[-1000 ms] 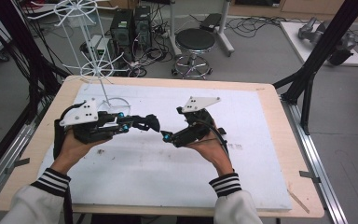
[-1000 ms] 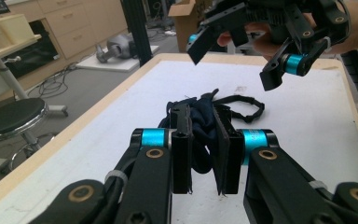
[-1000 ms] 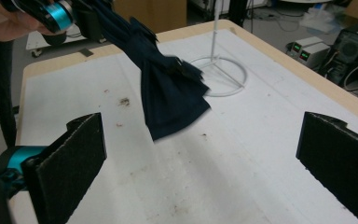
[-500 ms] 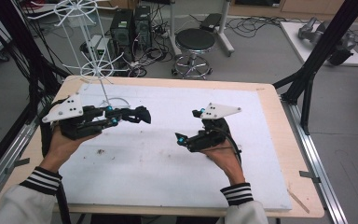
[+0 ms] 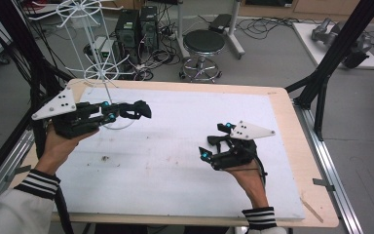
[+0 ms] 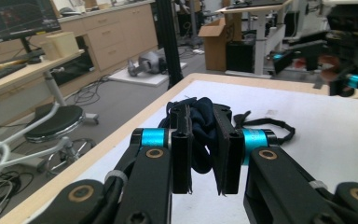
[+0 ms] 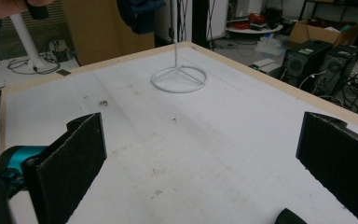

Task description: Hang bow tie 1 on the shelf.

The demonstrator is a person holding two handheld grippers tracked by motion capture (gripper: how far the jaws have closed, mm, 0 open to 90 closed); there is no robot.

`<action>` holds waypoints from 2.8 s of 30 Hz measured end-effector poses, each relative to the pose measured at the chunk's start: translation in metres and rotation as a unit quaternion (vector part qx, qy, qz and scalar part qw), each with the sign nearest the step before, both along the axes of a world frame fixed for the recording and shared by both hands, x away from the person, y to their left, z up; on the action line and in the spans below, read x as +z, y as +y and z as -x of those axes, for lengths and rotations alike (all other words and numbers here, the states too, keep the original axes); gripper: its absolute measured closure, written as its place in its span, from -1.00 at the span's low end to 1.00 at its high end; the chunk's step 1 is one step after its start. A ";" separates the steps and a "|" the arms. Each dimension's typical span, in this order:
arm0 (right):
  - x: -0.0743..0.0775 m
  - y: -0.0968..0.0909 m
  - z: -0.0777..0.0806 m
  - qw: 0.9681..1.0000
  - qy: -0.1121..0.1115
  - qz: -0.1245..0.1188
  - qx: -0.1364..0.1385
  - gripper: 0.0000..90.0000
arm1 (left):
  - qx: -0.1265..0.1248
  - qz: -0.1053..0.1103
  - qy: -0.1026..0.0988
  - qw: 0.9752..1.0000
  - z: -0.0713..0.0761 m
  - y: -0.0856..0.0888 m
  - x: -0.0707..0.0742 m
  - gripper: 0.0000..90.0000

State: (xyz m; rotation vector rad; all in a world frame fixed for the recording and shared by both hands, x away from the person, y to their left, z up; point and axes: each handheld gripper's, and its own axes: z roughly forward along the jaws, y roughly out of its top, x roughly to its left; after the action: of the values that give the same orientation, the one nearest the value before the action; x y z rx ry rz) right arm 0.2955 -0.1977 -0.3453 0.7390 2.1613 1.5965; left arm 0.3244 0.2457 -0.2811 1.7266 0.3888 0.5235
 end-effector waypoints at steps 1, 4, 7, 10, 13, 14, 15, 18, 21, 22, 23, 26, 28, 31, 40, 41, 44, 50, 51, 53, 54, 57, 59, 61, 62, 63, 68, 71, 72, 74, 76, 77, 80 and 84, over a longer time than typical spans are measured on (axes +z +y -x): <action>-0.003 -0.003 0.003 1.000 0.002 -0.003 -0.002 -0.98 | 0.003 0.002 0.000 1.000 0.000 0.001 0.000 0.76; -0.008 -0.009 0.008 1.000 -0.002 -0.010 -0.010 -0.98 | 0.011 0.005 -0.001 1.000 -0.003 0.003 0.002 0.75; -0.014 -0.016 0.013 1.000 -0.003 -0.015 -0.021 -0.98 | 0.017 0.007 -0.001 1.000 -0.005 0.006 0.003 0.76; -0.019 -0.021 0.017 0.999 -0.006 -0.023 -0.024 -0.98 | 0.022 0.009 -0.002 1.000 -0.007 0.007 0.005 0.75; -0.023 -0.026 0.021 0.999 -0.009 -0.030 -0.033 -0.98 | 0.026 0.007 -0.001 1.000 -0.009 0.007 0.007 0.75; -0.024 -0.027 0.022 0.999 -0.010 -0.032 -0.035 -0.98 | 0.028 0.008 -0.001 1.000 -0.010 0.007 0.007 0.75; -0.026 -0.029 0.024 0.999 -0.014 -0.034 -0.037 -0.98 | 0.029 0.009 -0.001 1.000 -0.010 0.007 0.008 0.75; -0.029 -0.032 0.028 0.998 -0.017 -0.043 -0.040 -0.98 | 0.036 0.011 0.000 0.999 -0.013 0.008 0.009 0.75; -0.032 -0.036 0.032 0.998 -0.019 -0.049 -0.043 -0.98 | 0.041 0.011 0.001 0.999 -0.016 0.009 0.011 0.75; -0.033 -0.037 0.033 0.998 -0.022 -0.050 -0.044 -0.98 | 0.044 0.011 0.001 0.999 -0.017 0.009 0.011 0.75; -0.034 -0.037 0.034 0.997 -0.020 -0.054 -0.044 -0.98 | 0.046 0.011 0.002 0.999 -0.018 0.009 0.012 0.75; -0.035 -0.041 0.036 0.996 -0.025 -0.063 -0.049 -0.98 | 0.054 0.010 0.001 0.999 -0.021 0.010 0.013 0.75; -0.035 -0.043 0.036 0.996 -0.027 -0.070 -0.051 -0.98 | 0.059 0.014 0.001 0.998 -0.023 0.011 0.015 0.75; -0.036 -0.044 0.037 0.995 -0.033 -0.075 -0.053 -0.98 | 0.066 0.011 0.003 0.998 -0.026 0.011 0.016 0.75; -0.043 -0.048 0.039 0.994 -0.035 -0.084 -0.063 -0.98 | 0.097 0.013 0.010 0.995 -0.037 0.014 0.013 0.75; -0.044 -0.049 0.039 0.994 -0.036 -0.085 -0.064 -0.98 | 0.102 0.014 0.011 0.995 -0.038 0.014 0.013 0.75; -0.045 -0.050 0.039 0.993 -0.039 -0.092 -0.066 -0.98 | 0.112 0.017 0.013 0.994 -0.041 0.015 0.011 0.75; -0.048 -0.051 0.037 0.992 -0.040 -0.093 -0.072 -0.98 | 0.125 0.014 0.017 0.992 -0.045 0.017 0.009 0.75; -0.048 -0.051 0.036 0.992 -0.042 -0.093 -0.072 -0.98 | 0.127 0.015 0.018 0.992 -0.045 0.017 0.009 0.75; -0.048 -0.051 0.036 0.992 -0.047 -0.095 -0.073 -0.98 | 0.131 0.013 0.018 0.991 -0.046 0.018 0.009 0.75; -0.047 -0.050 0.036 0.992 -0.044 -0.095 -0.073 -0.98 | 0.134 0.014 0.019 0.991 -0.046 0.018 0.009 0.75; -0.048 -0.050 0.035 0.992 -0.043 -0.096 -0.074 -0.98 | 0.142 0.013 0.021 0.989 -0.046 0.019 0.008 0.75; -0.049 -0.049 0.036 0.992 -0.042 -0.092 -0.074 -0.98 | 0.148 0.017 0.024 0.988 -0.046 0.020 0.007 0.75; -0.049 -0.048 0.036 0.992 -0.042 -0.090 -0.073 -0.98 | 0.153 0.018 0.025 0.988 -0.046 0.020 0.007 0.75; -0.049 -0.048 0.035 0.992 -0.042 -0.090 -0.073 -0.98 | 0.155 0.017 0.026 0.987 -0.046 0.020 0.007 0.75; -0.049 -0.048 0.035 0.993 -0.040 -0.089 -0.073 -0.98 | 0.157 0.017 0.028 0.987 -0.046 0.020 0.006 0.75; -0.049 -0.047 0.035 0.993 -0.039 -0.090 -0.073 -0.98 | 0.169 0.019 0.034 0.985 -0.047 0.023 0.006 0.73; -0.050 -0.048 0.034 0.993 -0.039 -0.089 -0.073 -0.98 | 0.172 0.018 0.034 0.984 -0.047 0.022 0.006 0.73; -0.050 -0.048 0.034 0.993 -0.039 -0.089 -0.072 -0.98 | 0.175 0.017 0.034 0.984 -0.047 0.022 0.006 0.73; -0.049 -0.048 0.034 0.993 -0.038 -0.089 -0.073 -0.98 | 0.178 0.017 0.034 0.983 -0.047 0.022 0.006 0.73; -0.050 -0.048 0.034 0.993 -0.039 -0.089 -0.073 -0.98 | 0.180 0.017 0.036 0.983 -0.047 0.022 0.006 0.73; -0.049 -0.048 0.035 0.993 -0.038 -0.088 -0.073 -0.98 | 0.182 0.014 0.037 0.982 -0.047 0.021 0.006 0.72; -0.049 -0.048 0.034 0.993 -0.040 -0.088 -0.073 -0.98 | 0.186 0.009 0.036 0.982 -0.047 0.021 0.006 0.71; -0.050 -0.048 0.035 0.993 -0.040 -0.088 -0.074 -0.98 | 0.205 0.012 0.039 0.978 -0.047 0.021 0.006 0.48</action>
State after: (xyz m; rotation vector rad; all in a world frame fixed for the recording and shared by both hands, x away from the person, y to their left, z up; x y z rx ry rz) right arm 0.2609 -0.2461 -0.3948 0.8522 1.8801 1.7227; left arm 0.3715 0.2668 -0.2754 1.6514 0.8145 0.7448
